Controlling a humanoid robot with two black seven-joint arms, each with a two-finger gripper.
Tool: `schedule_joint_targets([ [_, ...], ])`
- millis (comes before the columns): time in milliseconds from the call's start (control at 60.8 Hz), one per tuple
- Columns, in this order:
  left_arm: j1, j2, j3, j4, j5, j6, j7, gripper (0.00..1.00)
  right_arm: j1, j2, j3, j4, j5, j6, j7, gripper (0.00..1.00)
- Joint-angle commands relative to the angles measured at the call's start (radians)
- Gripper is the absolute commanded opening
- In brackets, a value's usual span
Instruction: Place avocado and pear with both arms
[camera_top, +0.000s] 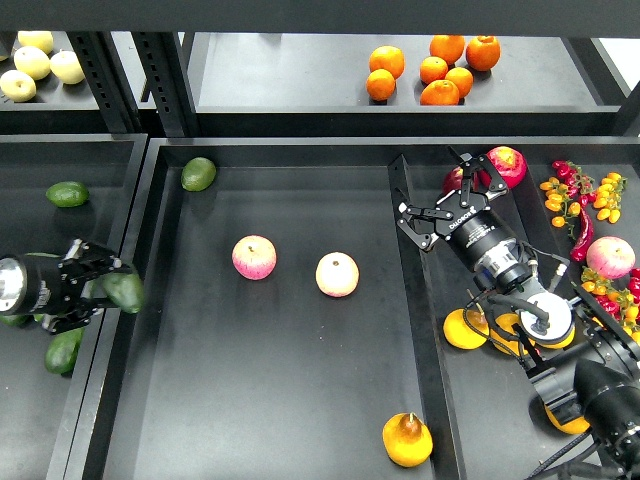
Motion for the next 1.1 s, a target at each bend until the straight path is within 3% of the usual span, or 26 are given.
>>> schedule_joint_targets([
  [0, 0.013, 0.001, 0.0, 0.044, 0.0, 0.0, 0.0, 0.08, 0.0, 0.0, -0.001, -0.001, -0.001, 0.0, -0.001, 0.99],
  [378, 0.063, -0.007, 0.002, 0.159, -0.002, 0.0, 0.0, 0.09, -0.002, 0.0, -0.004, -0.001, -0.001, 0.0, 0.0, 0.99],
  [1085, 0.099, -0.022, 0.005, 0.251, -0.002, 0.0, 0.0, 0.11, -0.002, 0.0, -0.006, -0.001, -0.001, 0.0, -0.001, 0.99],
])
